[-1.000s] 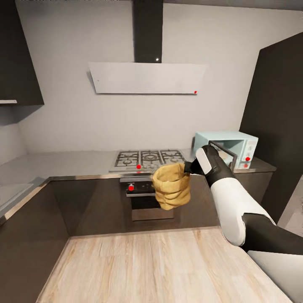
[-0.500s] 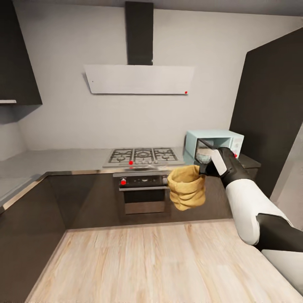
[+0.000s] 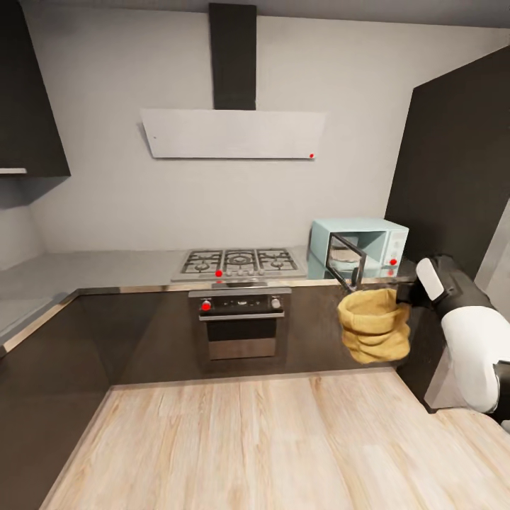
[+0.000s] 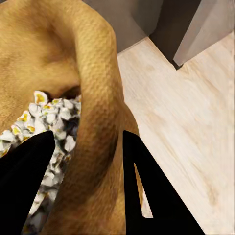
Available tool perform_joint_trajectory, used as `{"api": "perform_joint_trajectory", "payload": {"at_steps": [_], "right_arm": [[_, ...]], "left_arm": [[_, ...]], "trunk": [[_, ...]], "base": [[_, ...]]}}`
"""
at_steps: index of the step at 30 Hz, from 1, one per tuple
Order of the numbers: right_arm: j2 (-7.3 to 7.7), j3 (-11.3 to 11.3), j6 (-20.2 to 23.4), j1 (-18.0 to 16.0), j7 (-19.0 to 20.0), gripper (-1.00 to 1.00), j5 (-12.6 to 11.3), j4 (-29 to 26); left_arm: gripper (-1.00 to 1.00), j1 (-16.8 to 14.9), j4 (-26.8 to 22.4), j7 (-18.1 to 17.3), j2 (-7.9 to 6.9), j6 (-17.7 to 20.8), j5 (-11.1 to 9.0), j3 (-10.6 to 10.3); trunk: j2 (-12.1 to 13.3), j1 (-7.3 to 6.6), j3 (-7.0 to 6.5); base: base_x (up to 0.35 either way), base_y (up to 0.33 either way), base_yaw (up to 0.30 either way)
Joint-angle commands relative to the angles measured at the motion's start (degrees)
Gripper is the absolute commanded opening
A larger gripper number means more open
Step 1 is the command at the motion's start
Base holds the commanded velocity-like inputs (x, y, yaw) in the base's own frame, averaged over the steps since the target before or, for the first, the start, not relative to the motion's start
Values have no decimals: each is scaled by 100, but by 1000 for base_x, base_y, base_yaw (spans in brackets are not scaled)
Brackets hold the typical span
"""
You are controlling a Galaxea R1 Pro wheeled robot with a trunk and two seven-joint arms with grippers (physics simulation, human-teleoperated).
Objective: In the kitchen, take the popcorn bag from the countertop, put it into the microwave, and heat it until the popcorn is cooked so the cooked popcorn ends up inside the bag.
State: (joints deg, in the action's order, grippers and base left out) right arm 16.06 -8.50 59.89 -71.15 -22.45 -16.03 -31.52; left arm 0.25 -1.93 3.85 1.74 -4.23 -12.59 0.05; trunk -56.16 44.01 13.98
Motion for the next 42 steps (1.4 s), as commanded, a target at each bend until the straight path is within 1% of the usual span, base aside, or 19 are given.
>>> {"api": "perform_joint_trajectory", "payload": {"at_steps": [1,2,5,7,9,11,18,29,30,31,34,37,42], "right_arm": [[127,-10,11,-4,-49,-100,-120,151],[165,-11,11,-4,-49,-100,-117,192],[209,-11,11,-4,-51,-100,-57,232],[237,-11,11,-4,-51,-100,-60,233],[307,-11,11,-4,-49,-100,-90,234],[341,-11,11,-4,-49,-100,-108,234],[348,-2,11,-4,-49,-100,-107,396],[341,-5,11,-4,-35,-100,-123,401],[339,-8,11,-4,16,-100,-125,401],[337,-9,11,-4,158,-100,-125,401],[344,-11,11,-4,725,-100,-100,395],[345,-11,11,-4,826,-100,-108,392],[345,-11,11,-4,838,-100,-99,383]], "left_arm": [[100,2,-9,9,2,-6,-33,-11],[100,2,-9,6,2,-3,-33,-13],[100,2,-9,9,2,1,-39,-14],[100,2,-9,11,2,1,-41,-14],[100,2,-9,11,2,1,-42,-14],[100,2,-5,11,0,6,-45,-14],[100,2,-1,49,2,60,-67,-21],[100,2,0,55,2,63,-86,-18],[100,2,0,55,2,63,-84,-16],[100,2,0,55,2,62,-82,-15],[100,2,0,55,2,62,-78,-14],[100,2,0,55,2,59,-77,-14],[100,2,0,55,2,46,-77,-14]], "trunk": [[-5,1,6],[-5,1,6],[-5,1,6],[-5,1,6],[-5,1,6],[-5,1,6],[-5,1,6],[-5,1,6],[-5,1,6],[-5,1,6],[-5,1,6],[-5,1,6],[-5,1,6]], "base": [[0,-105,0],[29,-187,0],[74,-255,0],[86,-273,0],[89,-274,0],[96,-274,0],[164,-271,0],[236,-241,0],[245,-233,0],[245,-233,0],[245,-233,0],[245,-233,0],[245,-233,0]]}}
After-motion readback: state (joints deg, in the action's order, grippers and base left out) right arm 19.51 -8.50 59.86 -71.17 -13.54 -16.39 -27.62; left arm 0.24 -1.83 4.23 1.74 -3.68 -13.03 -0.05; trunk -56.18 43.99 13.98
